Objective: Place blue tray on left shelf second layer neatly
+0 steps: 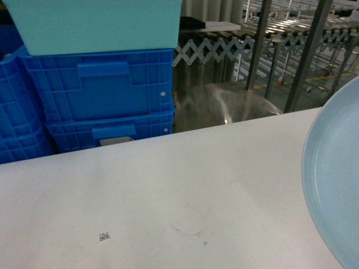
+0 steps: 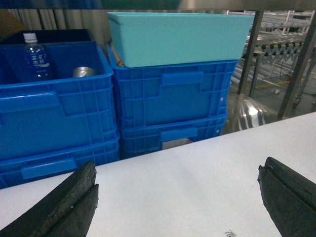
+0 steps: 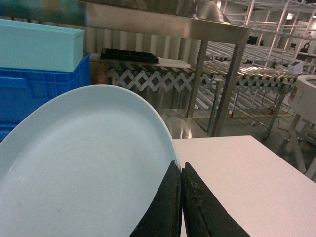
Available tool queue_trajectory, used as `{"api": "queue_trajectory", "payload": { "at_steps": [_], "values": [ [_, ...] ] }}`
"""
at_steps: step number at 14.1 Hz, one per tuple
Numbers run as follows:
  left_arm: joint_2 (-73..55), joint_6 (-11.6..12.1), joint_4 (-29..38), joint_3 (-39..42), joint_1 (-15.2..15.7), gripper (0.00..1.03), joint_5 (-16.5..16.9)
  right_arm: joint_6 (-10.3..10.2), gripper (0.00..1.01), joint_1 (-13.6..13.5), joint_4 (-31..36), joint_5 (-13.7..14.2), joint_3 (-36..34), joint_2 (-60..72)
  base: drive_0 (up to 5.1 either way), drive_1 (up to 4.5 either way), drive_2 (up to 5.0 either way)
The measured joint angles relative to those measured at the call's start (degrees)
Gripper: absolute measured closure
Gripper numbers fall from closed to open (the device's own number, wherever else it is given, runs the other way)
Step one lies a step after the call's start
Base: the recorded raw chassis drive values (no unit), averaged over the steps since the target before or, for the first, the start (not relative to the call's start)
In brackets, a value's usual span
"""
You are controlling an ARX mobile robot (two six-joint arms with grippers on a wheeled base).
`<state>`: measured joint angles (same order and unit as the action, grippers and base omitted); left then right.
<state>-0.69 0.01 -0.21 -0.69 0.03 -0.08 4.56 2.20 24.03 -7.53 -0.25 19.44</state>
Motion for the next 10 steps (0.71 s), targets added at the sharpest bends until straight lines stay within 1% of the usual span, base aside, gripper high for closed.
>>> {"api": "queue_trajectory", "payload": {
  "at_steps": [10],
  "values": [
    [0.0,0.0,-0.02,0.0,0.0,0.05,0.0,0.0,0.99,0.0,0.0,0.0,0.0,0.0,-1.6,-1.59,-1.6]
  ]
}}
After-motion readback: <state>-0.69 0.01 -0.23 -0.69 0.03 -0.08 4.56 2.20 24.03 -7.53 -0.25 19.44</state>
